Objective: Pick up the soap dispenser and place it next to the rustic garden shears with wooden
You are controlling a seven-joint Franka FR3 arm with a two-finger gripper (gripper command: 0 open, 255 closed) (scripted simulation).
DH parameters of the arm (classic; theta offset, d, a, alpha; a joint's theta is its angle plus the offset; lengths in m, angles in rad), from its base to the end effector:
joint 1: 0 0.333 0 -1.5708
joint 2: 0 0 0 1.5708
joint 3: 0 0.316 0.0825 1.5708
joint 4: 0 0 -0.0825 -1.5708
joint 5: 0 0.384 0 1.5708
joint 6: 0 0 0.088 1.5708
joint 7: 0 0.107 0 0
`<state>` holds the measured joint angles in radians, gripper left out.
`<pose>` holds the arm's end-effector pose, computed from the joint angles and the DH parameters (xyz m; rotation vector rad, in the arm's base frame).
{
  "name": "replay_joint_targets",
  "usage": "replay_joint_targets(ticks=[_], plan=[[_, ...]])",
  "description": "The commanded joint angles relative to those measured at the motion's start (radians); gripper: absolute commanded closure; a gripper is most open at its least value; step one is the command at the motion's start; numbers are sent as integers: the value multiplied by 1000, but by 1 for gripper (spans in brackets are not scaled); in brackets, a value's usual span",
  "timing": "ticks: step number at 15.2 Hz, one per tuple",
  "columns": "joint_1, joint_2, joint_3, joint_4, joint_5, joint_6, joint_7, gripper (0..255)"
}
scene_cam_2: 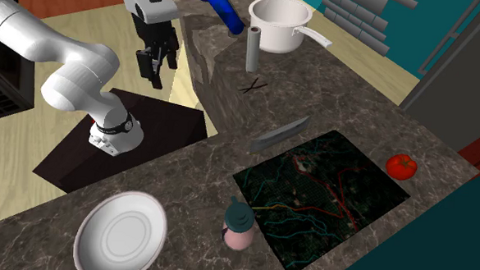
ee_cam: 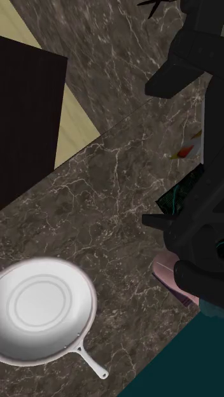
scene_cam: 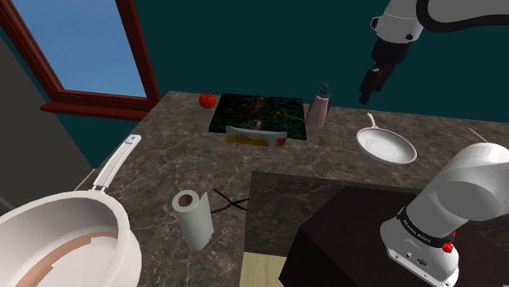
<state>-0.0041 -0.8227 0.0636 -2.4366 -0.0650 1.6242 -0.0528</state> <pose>0.3006 0.0161 0.5682 3.0265 0.1445 0.0128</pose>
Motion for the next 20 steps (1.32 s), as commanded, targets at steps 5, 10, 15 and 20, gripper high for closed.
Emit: replay_joint_targets(ticks=[5, 10, 15, 20], plan=[[-26, 106, -49, 11, -48, 109, -53, 0], [-55, 258, -106, 56, -95, 235, -113, 0], [-77, 423, -158, 134, -123, 343, -172, 0], [-95, 596, -204, 243, -130, 429, -232, 0]])
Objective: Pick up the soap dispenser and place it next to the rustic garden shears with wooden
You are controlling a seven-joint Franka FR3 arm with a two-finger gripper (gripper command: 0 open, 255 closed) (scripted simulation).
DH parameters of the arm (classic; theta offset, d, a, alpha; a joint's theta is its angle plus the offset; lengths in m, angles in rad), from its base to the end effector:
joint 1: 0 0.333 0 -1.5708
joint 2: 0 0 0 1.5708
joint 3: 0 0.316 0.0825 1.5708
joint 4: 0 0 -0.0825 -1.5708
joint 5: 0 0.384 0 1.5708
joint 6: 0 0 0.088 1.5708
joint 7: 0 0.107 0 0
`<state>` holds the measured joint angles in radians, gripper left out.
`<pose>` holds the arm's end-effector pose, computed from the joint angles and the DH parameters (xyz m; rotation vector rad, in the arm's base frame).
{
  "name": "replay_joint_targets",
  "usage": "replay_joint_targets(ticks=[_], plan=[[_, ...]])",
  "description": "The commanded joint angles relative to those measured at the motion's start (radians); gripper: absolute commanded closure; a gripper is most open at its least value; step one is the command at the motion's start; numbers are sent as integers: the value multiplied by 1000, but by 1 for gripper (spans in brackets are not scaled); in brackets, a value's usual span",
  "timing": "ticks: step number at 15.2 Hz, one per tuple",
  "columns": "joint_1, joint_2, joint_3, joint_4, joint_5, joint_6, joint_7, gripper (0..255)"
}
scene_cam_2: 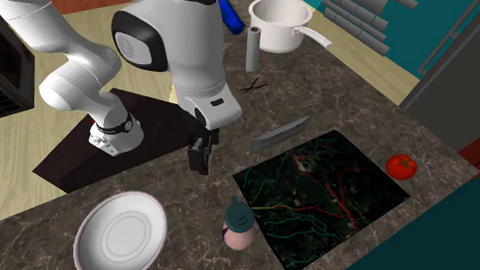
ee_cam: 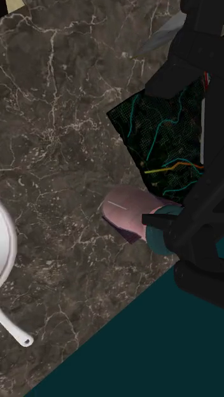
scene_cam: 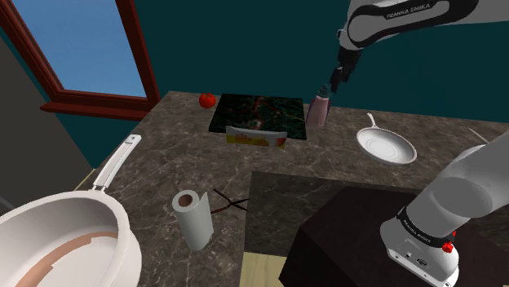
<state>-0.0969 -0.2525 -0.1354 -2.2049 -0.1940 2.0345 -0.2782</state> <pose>0.4690 -0.1256 0.4932 2.9759 0.1918 0.0635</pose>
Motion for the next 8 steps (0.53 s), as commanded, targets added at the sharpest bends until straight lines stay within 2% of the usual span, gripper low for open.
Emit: replay_joint_targets(ticks=[1, 8], plan=[[-5, 61, -13, 36, 0, 33, -19, 0], [-35, 314, -57, 250, 35, 102, -114, 0]])
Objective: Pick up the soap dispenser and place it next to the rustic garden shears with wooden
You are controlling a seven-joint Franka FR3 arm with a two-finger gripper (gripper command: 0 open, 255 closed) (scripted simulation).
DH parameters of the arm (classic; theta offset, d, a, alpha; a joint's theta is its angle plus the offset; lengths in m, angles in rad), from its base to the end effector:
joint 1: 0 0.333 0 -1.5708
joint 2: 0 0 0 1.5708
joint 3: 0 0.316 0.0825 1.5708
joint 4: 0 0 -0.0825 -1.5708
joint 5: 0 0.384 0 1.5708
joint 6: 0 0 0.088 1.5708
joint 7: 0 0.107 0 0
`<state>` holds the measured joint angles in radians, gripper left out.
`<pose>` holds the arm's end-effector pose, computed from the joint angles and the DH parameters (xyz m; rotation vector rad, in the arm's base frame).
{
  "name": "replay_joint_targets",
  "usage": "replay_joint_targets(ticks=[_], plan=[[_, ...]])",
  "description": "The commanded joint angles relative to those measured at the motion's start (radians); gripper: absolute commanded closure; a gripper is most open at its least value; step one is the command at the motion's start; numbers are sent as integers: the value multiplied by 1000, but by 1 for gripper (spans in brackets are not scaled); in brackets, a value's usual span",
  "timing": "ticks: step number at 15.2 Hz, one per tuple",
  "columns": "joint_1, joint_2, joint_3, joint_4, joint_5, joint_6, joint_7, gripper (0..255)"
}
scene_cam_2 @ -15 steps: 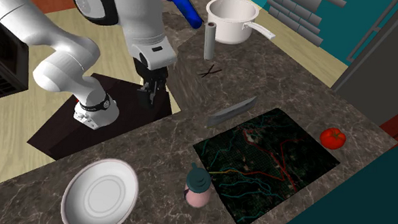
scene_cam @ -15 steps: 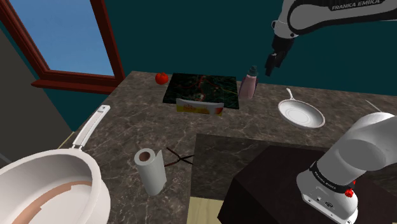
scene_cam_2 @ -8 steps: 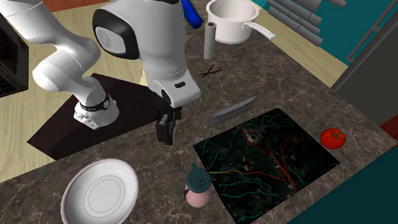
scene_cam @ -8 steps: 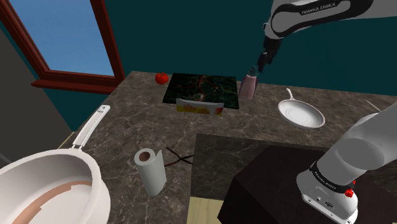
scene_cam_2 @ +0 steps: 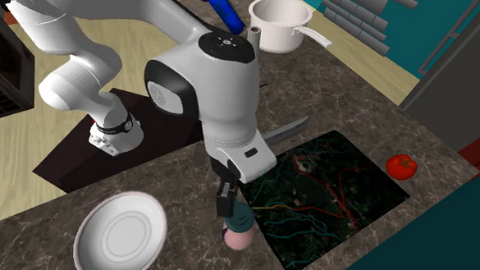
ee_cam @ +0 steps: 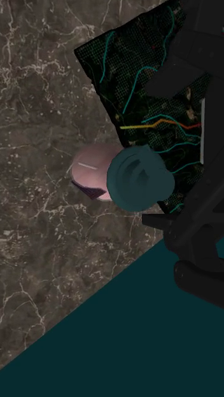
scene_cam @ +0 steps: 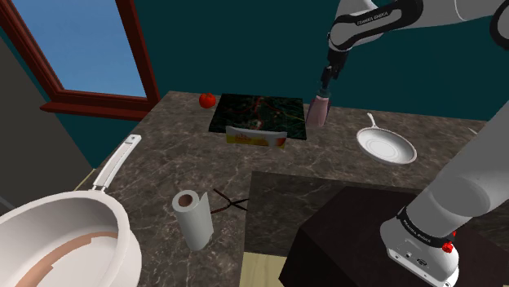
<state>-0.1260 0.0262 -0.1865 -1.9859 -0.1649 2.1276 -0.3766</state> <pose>0.5434 -0.1825 0.4620 2.9528 0.2124 0.0863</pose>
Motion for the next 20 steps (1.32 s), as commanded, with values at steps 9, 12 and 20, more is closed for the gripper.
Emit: replay_joint_targets(ticks=[9, 12, 20], plan=[[-17, 94, -12, -1, 13, 102, -23, 0], [-17, 95, -12, -1, 13, 102, -23, 0], [-17, 94, -12, -1, 13, 102, -23, 255]])
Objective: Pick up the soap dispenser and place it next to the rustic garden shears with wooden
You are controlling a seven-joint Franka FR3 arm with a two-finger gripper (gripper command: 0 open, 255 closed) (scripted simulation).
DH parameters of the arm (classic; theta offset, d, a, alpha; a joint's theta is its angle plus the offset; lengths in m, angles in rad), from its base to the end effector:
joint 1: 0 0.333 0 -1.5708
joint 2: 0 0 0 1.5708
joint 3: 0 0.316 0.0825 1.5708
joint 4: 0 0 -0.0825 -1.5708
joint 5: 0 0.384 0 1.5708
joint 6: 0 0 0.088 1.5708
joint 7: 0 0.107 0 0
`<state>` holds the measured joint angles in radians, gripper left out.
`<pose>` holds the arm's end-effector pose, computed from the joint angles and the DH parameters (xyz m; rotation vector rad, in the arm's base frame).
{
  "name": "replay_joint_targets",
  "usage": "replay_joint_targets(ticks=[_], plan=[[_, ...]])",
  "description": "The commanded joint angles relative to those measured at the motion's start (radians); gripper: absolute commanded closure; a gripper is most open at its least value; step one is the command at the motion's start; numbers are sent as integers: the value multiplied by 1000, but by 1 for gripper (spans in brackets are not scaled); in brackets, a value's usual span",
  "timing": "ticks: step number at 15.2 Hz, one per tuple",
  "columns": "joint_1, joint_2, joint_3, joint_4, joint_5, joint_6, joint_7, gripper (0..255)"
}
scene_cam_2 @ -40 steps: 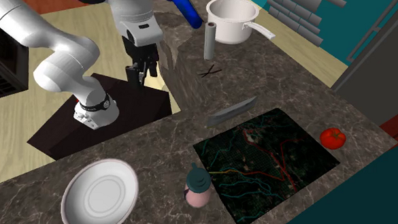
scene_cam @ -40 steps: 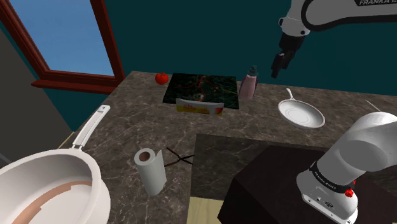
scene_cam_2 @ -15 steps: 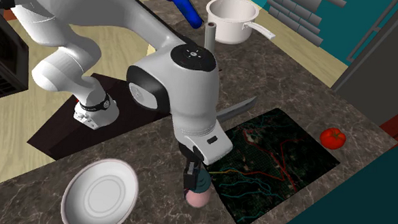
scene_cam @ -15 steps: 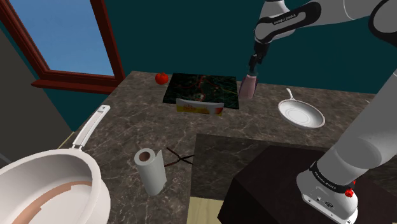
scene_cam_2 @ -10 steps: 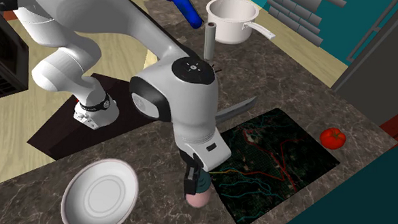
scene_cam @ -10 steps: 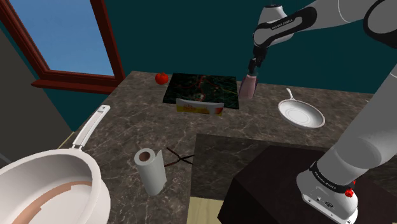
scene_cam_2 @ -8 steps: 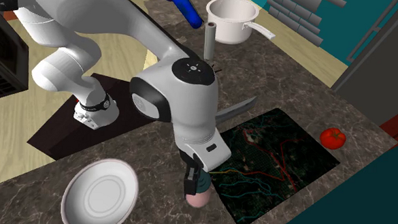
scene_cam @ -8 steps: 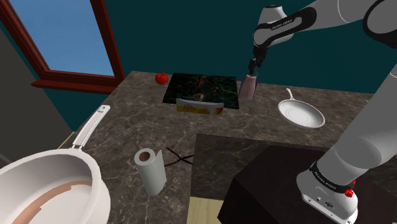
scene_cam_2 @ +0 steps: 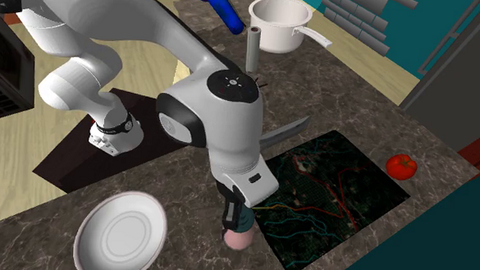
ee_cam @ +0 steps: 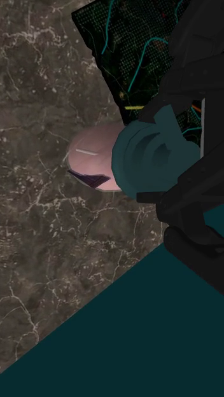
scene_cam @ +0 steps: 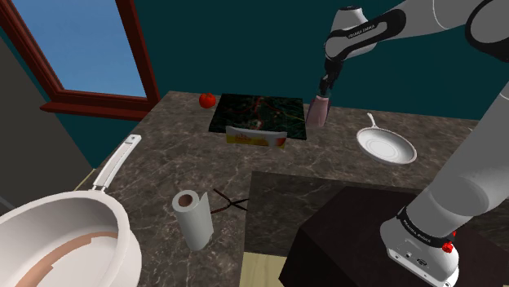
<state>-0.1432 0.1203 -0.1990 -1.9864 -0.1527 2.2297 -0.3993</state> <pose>0.5576 -0.2006 0.4181 2.9476 0.2157 0.0910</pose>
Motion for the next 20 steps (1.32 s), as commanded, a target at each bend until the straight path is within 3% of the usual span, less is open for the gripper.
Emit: replay_joint_targets(ticks=[1, 6, 20], plan=[[0, 0, 0, 0, 0, 0, 0, 255], [0, 0, 0, 0, 0, 0, 0, 255], [5, -54, 3, 124, 4, -177, -20, 255]])
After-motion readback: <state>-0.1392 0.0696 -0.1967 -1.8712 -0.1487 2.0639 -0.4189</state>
